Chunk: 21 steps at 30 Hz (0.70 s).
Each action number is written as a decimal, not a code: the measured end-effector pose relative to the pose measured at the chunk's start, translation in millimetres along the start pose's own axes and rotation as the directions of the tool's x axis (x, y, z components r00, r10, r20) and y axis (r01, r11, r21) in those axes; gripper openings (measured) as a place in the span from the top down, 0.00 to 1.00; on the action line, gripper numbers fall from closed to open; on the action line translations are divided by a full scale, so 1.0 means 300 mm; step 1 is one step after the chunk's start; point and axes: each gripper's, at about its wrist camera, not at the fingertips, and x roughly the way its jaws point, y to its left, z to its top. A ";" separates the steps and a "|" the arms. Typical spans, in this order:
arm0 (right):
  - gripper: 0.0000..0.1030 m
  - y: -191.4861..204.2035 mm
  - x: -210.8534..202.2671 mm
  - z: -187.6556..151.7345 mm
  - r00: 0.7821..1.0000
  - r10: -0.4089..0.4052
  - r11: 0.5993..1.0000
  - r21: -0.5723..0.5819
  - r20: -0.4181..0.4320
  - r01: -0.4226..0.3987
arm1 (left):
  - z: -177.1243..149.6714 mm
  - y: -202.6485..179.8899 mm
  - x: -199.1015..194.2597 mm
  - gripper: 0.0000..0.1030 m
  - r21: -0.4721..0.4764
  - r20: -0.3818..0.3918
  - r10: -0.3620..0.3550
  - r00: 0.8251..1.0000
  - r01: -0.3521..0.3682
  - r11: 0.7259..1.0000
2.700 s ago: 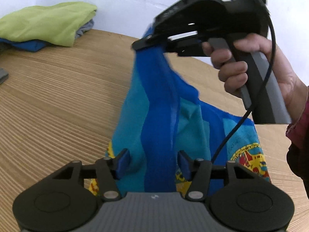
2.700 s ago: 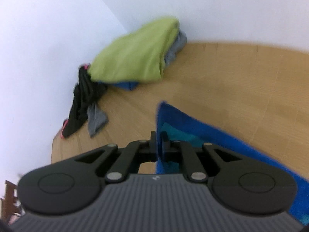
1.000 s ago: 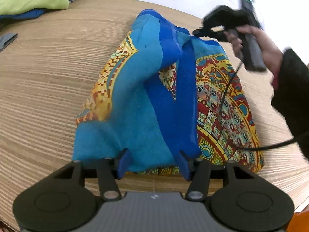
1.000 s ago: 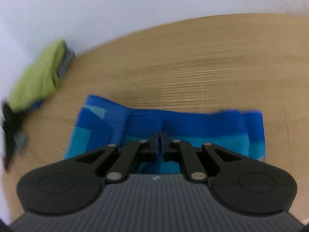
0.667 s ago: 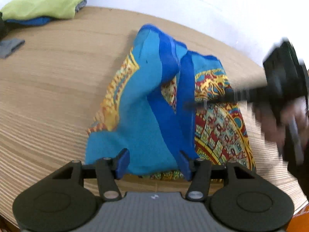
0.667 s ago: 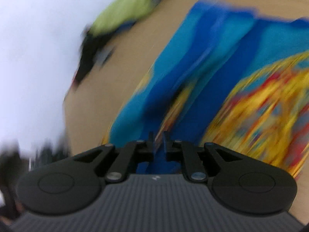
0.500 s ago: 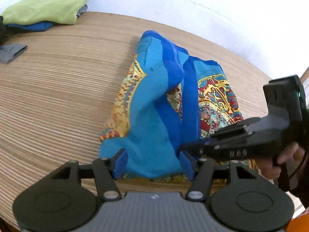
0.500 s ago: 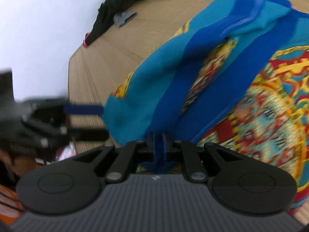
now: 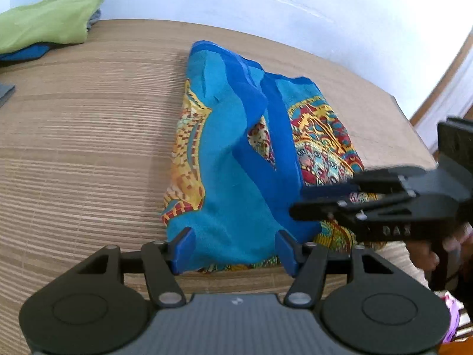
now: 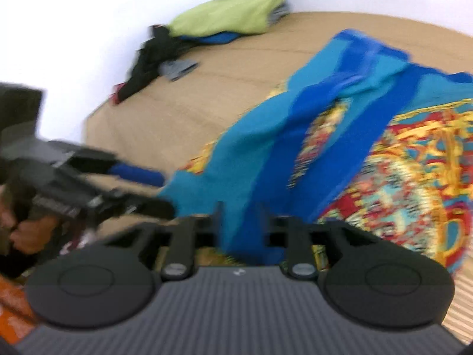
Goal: Fold clothes
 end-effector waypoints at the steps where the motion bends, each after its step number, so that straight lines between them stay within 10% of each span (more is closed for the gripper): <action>1: 0.45 0.000 0.010 -0.001 1.000 -0.022 1.000 -0.016 0.009 0.023 | 0.000 -0.001 0.008 0.34 0.006 -0.006 -0.001 1.000 0.001 1.000; 4: 0.46 -0.001 0.077 -0.011 0.999 -0.027 0.999 -0.046 -0.041 0.025 | 0.003 0.011 0.034 0.32 -0.005 -0.031 0.014 0.999 -0.014 1.000; 8: 0.95 0.021 0.104 -0.036 0.996 0.030 0.998 -0.045 -0.078 -0.033 | 0.011 0.042 0.028 0.31 -0.020 -0.036 0.030 0.999 -0.030 0.999; 14: 0.96 0.057 -0.076 -0.085 0.996 0.038 0.999 0.014 0.077 -0.039 | 0.036 0.040 -0.009 0.25 0.059 -0.004 0.022 1.000 -0.021 0.998; 21: 0.93 0.085 -0.024 -0.177 0.994 -0.084 0.996 0.001 -0.064 0.084 | 0.066 -0.016 0.067 0.23 0.146 -0.013 -0.030 0.999 0.032 0.989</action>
